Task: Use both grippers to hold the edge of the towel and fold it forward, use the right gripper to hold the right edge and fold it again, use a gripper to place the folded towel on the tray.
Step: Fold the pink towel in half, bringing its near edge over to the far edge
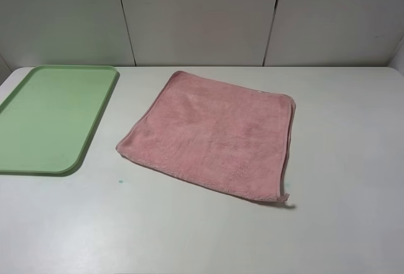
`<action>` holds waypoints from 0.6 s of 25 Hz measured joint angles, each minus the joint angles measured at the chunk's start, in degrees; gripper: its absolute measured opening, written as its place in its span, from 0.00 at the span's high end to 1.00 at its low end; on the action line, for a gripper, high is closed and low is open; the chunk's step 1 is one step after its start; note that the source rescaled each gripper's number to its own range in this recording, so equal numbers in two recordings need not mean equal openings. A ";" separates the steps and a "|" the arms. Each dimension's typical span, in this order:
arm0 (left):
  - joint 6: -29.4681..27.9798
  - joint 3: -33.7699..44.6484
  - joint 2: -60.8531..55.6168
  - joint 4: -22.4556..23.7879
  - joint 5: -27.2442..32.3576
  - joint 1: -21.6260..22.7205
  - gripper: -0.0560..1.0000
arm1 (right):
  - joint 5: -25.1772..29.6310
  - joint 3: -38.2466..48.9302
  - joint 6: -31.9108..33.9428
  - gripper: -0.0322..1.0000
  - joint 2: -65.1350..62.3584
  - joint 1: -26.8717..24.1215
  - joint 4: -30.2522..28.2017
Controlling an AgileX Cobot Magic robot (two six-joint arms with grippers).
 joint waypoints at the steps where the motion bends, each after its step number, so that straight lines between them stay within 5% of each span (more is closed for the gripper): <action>1: 0.00 0.00 0.00 0.00 0.00 0.00 0.00 | 0.00 0.00 0.00 0.00 0.00 0.00 0.00; 15: 0.00 0.00 0.00 0.00 0.00 0.00 0.00 | 0.00 0.00 0.00 0.00 0.00 0.00 0.00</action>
